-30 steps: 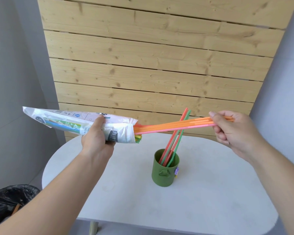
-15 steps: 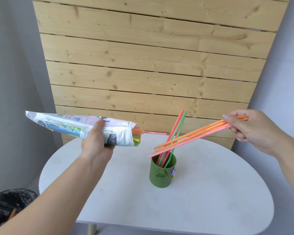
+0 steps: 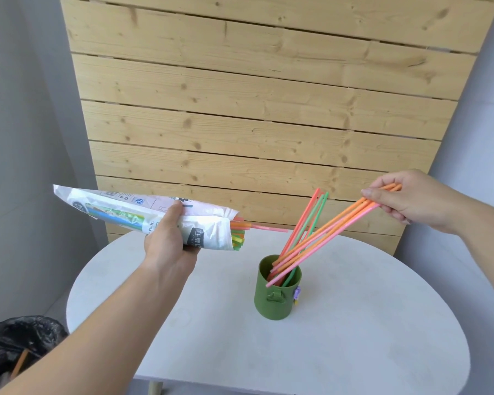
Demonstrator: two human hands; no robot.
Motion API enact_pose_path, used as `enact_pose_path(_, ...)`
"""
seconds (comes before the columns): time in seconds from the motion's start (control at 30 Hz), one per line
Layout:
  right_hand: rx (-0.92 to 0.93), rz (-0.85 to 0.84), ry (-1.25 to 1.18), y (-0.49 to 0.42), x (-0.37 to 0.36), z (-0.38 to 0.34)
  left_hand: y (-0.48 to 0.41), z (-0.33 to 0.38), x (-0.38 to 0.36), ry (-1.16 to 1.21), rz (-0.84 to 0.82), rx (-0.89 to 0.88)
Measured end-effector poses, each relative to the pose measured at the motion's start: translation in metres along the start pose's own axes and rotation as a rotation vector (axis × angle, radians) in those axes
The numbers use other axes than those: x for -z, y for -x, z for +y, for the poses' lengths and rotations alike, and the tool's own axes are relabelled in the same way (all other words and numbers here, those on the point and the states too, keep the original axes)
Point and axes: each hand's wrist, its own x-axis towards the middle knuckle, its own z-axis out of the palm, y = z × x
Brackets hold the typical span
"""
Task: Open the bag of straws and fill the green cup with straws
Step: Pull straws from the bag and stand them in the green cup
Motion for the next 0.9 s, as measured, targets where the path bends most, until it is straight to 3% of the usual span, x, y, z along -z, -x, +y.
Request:
enact_pose_path(0.47, 0.026, -0.063, 0.094, -0.029, 0.004, -0.020, 0.000, 0.002, 0.001, 0.009, -0.005, 0.004)
enact_pose_path(0.8, 0.119, -0.203, 0.229, -0.041, -0.028, -0.044, 0.003, 0.001, 0.000, 0.006, -0.004, -0.001)
enact_pose_path(0.9, 0.172, -0.154, 0.295, -0.051, -0.044, -0.052, 0.002, 0.002, 0.000, 0.015, 0.002, 0.001)
